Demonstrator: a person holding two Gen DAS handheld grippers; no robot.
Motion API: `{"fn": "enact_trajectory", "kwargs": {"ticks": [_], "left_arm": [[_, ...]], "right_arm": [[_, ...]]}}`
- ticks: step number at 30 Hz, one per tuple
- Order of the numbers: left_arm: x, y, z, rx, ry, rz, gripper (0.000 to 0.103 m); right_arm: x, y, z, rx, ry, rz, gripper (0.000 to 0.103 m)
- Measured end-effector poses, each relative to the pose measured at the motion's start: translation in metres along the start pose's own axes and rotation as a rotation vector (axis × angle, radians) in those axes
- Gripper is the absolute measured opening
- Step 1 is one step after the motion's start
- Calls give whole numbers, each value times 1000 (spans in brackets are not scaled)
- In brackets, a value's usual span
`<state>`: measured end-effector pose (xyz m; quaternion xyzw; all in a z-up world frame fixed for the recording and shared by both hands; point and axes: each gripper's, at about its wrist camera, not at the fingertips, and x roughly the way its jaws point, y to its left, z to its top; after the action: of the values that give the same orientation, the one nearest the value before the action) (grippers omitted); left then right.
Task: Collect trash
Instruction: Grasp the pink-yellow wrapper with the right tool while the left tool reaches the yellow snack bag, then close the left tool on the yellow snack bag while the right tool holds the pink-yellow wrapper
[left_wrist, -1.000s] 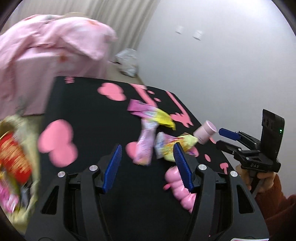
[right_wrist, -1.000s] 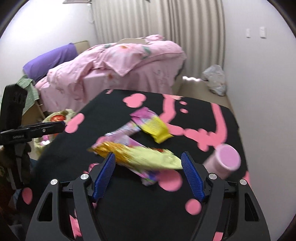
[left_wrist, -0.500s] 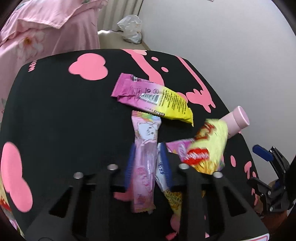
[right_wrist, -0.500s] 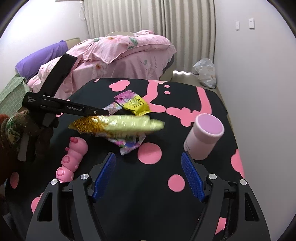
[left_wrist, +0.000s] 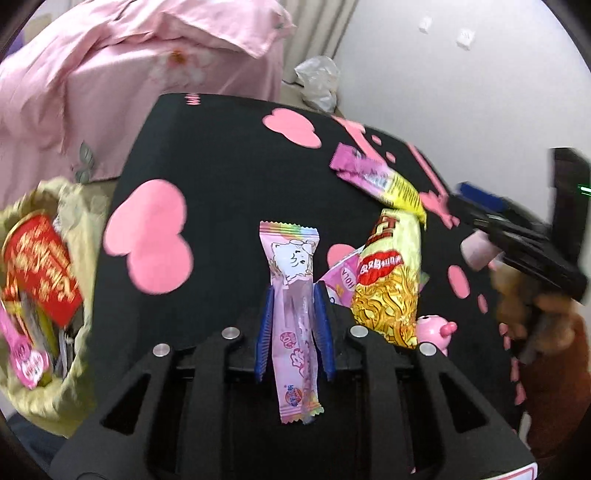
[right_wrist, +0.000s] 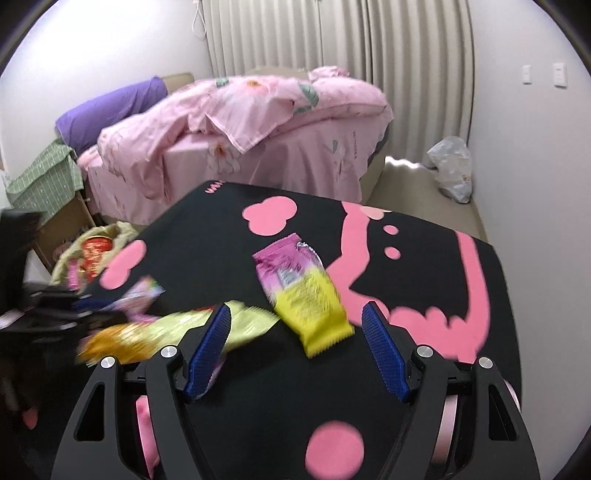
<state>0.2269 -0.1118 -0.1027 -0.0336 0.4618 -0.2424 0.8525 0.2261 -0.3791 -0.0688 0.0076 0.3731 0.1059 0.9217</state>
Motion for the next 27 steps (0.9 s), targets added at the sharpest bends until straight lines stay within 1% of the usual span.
{"fn": "enact_trajectory", "kwargs": {"ticks": [1,2,4,6,7,8,10,12,13,14,16,18,22,25,27], "left_arm": [[-4,4,-1,-18,-13,-10,27],[-9,8,-1,-27,-23,-19,28],[-15,11,-1,-20,-34,-19,31],[-12,6,-1,-5,-41,-10,35],[-13,5,-1,3,-44,-9,36],[-12,5,-2,7,-45,-10,36],[-12,3,-2,12,-44,-10,37],[-11,1,-3,21,-43,-12,37],[-11,0,-4,25,-41,-15,37],[-11,0,-4,26,-41,-18,37],[-11,-1,-5,29,-40,-19,37],[-11,-3,-4,31,-43,-16,37],[-24,-5,-2,30,-83,-19,37],[-33,-10,2,42,-112,-58,38],[-34,-18,3,65,-105,-95,39]], "right_arm": [[11,-1,6,6,17,-8,70],[18,-2,9,10,29,-8,70],[37,-4,13,22,68,-1,70],[49,-4,12,21,93,-5,68],[53,-4,11,18,104,-6,64],[56,-3,9,12,119,-6,52],[56,-1,2,12,136,-6,41],[50,1,-5,9,130,8,36],[42,4,-10,-1,129,10,29],[40,4,-13,-6,127,6,26],[25,6,-23,0,125,11,23],[14,4,-32,25,126,27,22],[-13,1,-52,77,102,45,21],[-32,1,-67,116,80,72,20],[-40,0,-76,144,72,92,20]]}}
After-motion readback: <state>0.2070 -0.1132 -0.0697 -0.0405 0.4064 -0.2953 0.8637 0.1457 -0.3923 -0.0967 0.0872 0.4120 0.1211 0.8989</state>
